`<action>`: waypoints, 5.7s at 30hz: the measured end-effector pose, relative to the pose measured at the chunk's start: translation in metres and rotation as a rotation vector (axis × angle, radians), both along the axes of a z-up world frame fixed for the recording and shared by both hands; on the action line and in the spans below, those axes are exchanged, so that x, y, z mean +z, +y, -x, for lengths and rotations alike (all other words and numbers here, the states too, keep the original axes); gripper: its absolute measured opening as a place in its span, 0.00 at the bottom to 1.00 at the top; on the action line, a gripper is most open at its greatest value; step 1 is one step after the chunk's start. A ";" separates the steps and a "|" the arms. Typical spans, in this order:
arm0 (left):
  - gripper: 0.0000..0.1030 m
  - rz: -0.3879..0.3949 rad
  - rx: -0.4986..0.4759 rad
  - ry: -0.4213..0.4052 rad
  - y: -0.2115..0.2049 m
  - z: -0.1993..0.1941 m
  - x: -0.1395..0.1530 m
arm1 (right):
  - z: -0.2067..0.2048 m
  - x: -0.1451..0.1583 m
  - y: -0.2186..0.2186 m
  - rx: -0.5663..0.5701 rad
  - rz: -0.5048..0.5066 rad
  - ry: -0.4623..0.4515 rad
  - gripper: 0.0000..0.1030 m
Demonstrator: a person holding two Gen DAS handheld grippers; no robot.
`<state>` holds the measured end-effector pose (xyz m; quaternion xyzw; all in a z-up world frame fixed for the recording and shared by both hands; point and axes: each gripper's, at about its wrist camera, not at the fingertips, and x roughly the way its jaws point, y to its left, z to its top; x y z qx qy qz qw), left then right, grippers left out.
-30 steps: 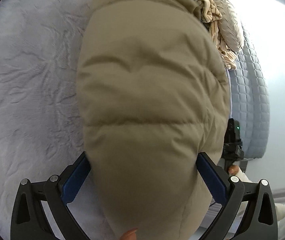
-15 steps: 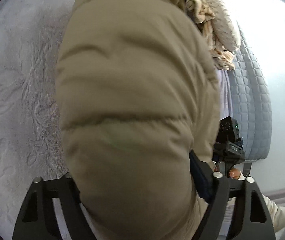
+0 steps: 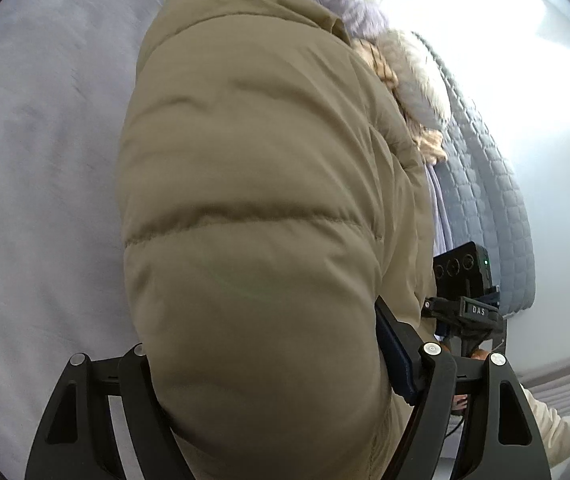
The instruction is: Fold large clothes
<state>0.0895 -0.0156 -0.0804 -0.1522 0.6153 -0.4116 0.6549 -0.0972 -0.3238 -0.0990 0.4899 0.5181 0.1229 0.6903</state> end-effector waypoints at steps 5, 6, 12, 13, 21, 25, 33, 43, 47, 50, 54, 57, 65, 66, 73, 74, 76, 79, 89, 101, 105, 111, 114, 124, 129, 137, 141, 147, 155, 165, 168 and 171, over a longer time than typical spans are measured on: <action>0.77 -0.033 0.049 -0.035 0.080 -0.053 0.005 | -0.048 0.000 0.063 0.029 -0.017 -0.040 0.47; 0.77 -0.045 0.066 -0.042 0.096 -0.064 0.005 | -0.061 -0.003 0.079 0.039 -0.022 -0.045 0.47; 0.77 -0.106 0.147 -0.050 0.167 -0.117 -0.021 | -0.125 -0.033 0.146 0.094 -0.024 -0.044 0.47; 0.78 -0.114 0.157 -0.040 0.177 -0.121 -0.031 | -0.132 -0.037 0.152 0.097 -0.020 -0.041 0.47; 0.85 -0.204 0.213 -0.040 0.194 -0.122 -0.069 | -0.135 -0.067 0.167 0.044 0.048 0.071 0.58; 0.85 -0.335 0.238 -0.190 0.205 -0.099 -0.035 | -0.117 -0.033 0.165 0.037 0.198 0.110 0.58; 0.85 -0.491 0.206 -0.372 0.195 -0.030 0.004 | -0.069 0.065 0.194 0.014 0.420 -0.028 0.22; 0.85 -0.564 0.204 -0.311 0.174 -0.004 -0.009 | -0.049 0.022 0.246 0.138 0.508 0.144 0.22; 0.85 -0.591 0.183 -0.315 0.173 0.004 0.002 | -0.038 0.008 0.248 0.090 0.466 0.207 0.22; 0.85 -0.595 0.183 -0.319 0.176 0.007 0.009 | -0.037 0.019 0.253 0.079 0.476 0.198 0.22; 0.85 -0.596 0.185 -0.304 0.181 0.011 0.014 | -0.035 0.022 0.256 0.066 0.493 0.207 0.22; 0.85 -0.597 0.179 -0.291 0.181 0.015 0.014 | -0.026 0.029 0.257 0.051 0.507 0.218 0.22; 0.86 -0.621 0.175 -0.299 0.182 0.031 0.020 | -0.020 0.046 0.266 0.053 0.521 0.226 0.23; 0.86 -0.633 0.172 -0.307 0.181 0.034 0.022 | -0.019 0.047 0.266 0.055 0.521 0.223 0.23; 1.00 -0.681 0.185 -0.330 0.172 0.058 0.037 | -0.015 0.060 0.268 0.082 0.530 0.194 0.23; 1.00 -0.679 0.189 -0.331 0.171 0.062 0.040 | -0.013 0.062 0.269 0.090 0.529 0.189 0.23; 1.00 -0.674 0.191 -0.337 0.167 0.070 0.047 | -0.010 0.066 0.270 0.101 0.533 0.178 0.23; 1.00 -0.695 0.213 -0.345 0.165 0.081 0.057 | -0.005 0.071 0.273 0.121 0.536 0.171 0.23; 1.00 -0.732 0.362 -0.389 0.163 0.132 0.107 | 0.022 0.122 0.276 0.181 0.682 0.085 0.73; 1.00 -0.679 0.398 -0.495 0.172 0.143 0.174 | 0.037 0.187 0.286 0.135 0.827 -0.087 1.00; 1.00 -0.675 0.385 -0.531 0.182 0.135 0.187 | 0.030 0.199 0.295 0.066 0.857 -0.110 1.00; 1.00 -0.682 0.379 -0.553 0.194 0.120 0.196 | 0.017 0.219 0.303 -0.012 0.892 -0.093 1.00; 1.00 -0.690 0.384 -0.562 0.197 0.116 0.198 | 0.014 0.225 0.308 -0.025 0.914 -0.095 1.00; 1.00 -0.672 0.409 -0.548 0.205 0.111 0.201 | 0.004 0.230 0.322 -0.007 0.945 -0.089 1.00; 1.00 -0.672 0.408 -0.545 0.205 0.109 0.201 | 0.003 0.230 0.323 -0.008 0.946 -0.088 1.00; 1.00 -0.672 0.414 -0.536 0.205 0.104 0.199 | 0.001 0.230 0.323 -0.006 0.946 -0.085 1.00; 1.00 -0.675 0.418 -0.532 0.204 0.103 0.198 | 0.001 0.229 0.324 -0.005 0.946 -0.085 1.00; 1.00 -0.675 0.421 -0.529 0.205 0.102 0.197 | -0.001 0.229 0.324 -0.001 0.946 -0.085 1.00; 1.00 -0.676 0.424 -0.525 0.206 0.102 0.196 | -0.003 0.229 0.324 0.004 0.945 -0.085 1.00; 1.00 -0.675 0.423 -0.526 0.207 0.100 0.196 | -0.003 0.229 0.325 0.003 0.946 -0.085 1.00; 1.00 -0.677 0.421 -0.526 0.207 0.099 0.196 | -0.002 0.230 0.324 0.003 0.946 -0.084 1.00; 1.00 -0.675 0.423 -0.525 0.207 0.100 0.196 | -0.003 0.230 0.325 0.004 0.947 -0.086 1.00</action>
